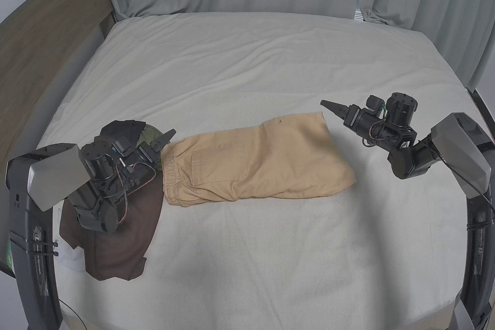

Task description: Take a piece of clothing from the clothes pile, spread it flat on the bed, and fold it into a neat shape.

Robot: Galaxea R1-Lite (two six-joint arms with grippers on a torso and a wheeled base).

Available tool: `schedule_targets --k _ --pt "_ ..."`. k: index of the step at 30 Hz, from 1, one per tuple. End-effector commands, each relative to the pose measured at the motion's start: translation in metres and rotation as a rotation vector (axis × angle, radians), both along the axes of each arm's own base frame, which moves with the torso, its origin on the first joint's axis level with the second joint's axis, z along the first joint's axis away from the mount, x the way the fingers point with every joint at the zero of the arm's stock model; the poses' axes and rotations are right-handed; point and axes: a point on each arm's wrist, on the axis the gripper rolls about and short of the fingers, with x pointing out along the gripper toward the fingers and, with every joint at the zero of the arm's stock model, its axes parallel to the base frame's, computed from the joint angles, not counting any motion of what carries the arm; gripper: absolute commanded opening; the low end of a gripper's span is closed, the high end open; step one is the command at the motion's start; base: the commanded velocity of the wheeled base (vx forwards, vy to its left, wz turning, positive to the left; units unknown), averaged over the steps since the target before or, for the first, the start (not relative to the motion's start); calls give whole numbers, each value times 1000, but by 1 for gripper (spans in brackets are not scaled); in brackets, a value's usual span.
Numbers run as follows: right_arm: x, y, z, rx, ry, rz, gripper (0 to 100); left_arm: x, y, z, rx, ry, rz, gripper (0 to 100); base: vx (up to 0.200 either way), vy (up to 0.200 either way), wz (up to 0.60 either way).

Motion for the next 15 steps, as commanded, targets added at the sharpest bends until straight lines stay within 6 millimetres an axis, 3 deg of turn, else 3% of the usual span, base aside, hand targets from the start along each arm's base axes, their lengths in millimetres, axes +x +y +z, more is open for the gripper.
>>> schedule_targets --k 1,8,11,13,15 --pt "-3 1 1 7 -4 4 100 -1 1 10 -1 -22 3 100 0 0 0" --pt "-39 -3 9 34 -3 19 100 -22 -1 28 5 -16 -24 100 0 0 0" --pt "-55 -4 5 35 20 36 100 -26 -3 31 10 -20 -45 100 0 0 0" --pt "-80 -8 -10 50 57 85 100 -32 -5 35 14 -19 -68 100 0 0 0" --pt "-91 -9 -18 62 60 101 100 -33 -6 35 16 -17 -74 100 0 0 0"
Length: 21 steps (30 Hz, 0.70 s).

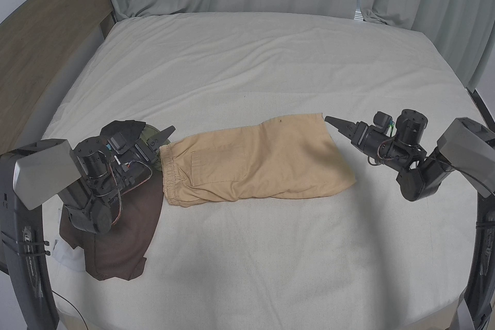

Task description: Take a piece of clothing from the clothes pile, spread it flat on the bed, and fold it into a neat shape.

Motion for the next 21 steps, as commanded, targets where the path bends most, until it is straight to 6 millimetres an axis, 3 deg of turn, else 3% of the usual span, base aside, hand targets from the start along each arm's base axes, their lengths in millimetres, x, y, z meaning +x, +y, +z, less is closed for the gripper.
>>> schedule_targets --k 1,7,14,21 --pt "-48 -6 -4 33 10 61 100 -15 -4 16 10 -14 -39 100 0 0 0" --pt "-78 -9 -25 39 65 68 100 -20 -4 13 88 -39 -42 100 0 0 0" --pt "-88 -4 -24 29 80 89 100 -23 -7 10 146 -61 -46 100 0 0 0" --pt "-95 15 -33 19 113 139 100 -25 -12 6 186 -63 -51 100 0 0 0"
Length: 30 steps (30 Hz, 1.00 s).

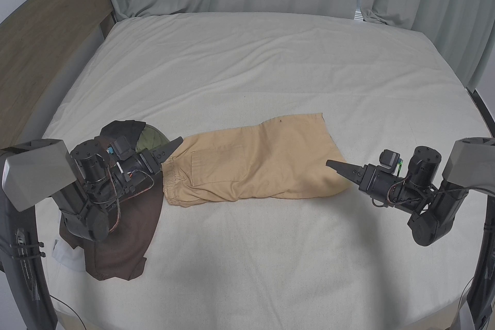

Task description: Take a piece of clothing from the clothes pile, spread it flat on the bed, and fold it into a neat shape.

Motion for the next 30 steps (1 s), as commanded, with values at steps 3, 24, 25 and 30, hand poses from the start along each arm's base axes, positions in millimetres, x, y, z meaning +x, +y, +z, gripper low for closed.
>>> schedule_targets --k 3,24,25,30 --pt "-2 10 -15 -13 42 29 100 -1 1 -3 44 -18 7 100 0 0 0" --pt "1 17 -66 -75 139 49 100 -6 2 -10 139 -46 6 100 0 0 0" --pt "1 17 -67 -76 142 49 100 -6 3 -11 140 -43 8 100 0 0 0" --pt "8 18 -78 -78 151 40 100 -6 2 -11 140 -41 8 100 0 0 0"
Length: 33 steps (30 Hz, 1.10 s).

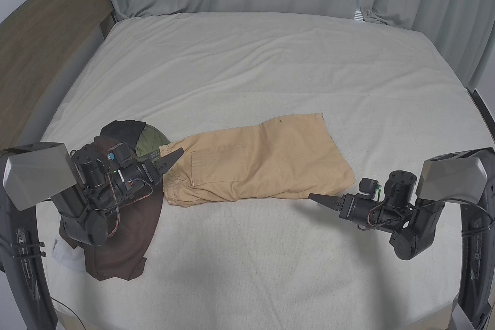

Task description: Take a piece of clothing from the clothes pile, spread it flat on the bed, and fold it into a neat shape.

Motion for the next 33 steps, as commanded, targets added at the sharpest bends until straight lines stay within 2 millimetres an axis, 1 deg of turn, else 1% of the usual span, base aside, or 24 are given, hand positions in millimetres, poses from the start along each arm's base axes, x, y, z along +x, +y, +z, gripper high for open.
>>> schedule_targets --k 1,2,4,8,14,20,25,29,33 --pt "5 0 -15 -7 25 -9 100 0 0 -1 0 2 0 100 0 0 0" --pt "5 0 -15 -7 25 -10 100 0 0 -1 0 2 0 100 0 0 0" --pt "11 1 -24 -13 25 -33 100 0 0 -1 0 2 0 100 0 0 0" --pt "14 3 -34 -22 37 -49 100 1 0 -2 -1 6 0 100 0 0 0" --pt "18 3 -34 -18 27 -59 100 2 1 -4 0 8 3 100 0 0 0" --pt "27 7 -40 -23 8 -97 100 2 1 -3 0 3 6 100 0 0 0" --pt "36 11 -38 -13 -18 -141 100 2 1 -3 0 2 6 100 0 0 0" --pt "45 22 -39 14 -31 -173 100 2 1 -3 0 2 6 100 0 0 0" --pt "46 29 -41 24 -27 -179 100 3 0 -2 -2 0 4 100 0 0 0"
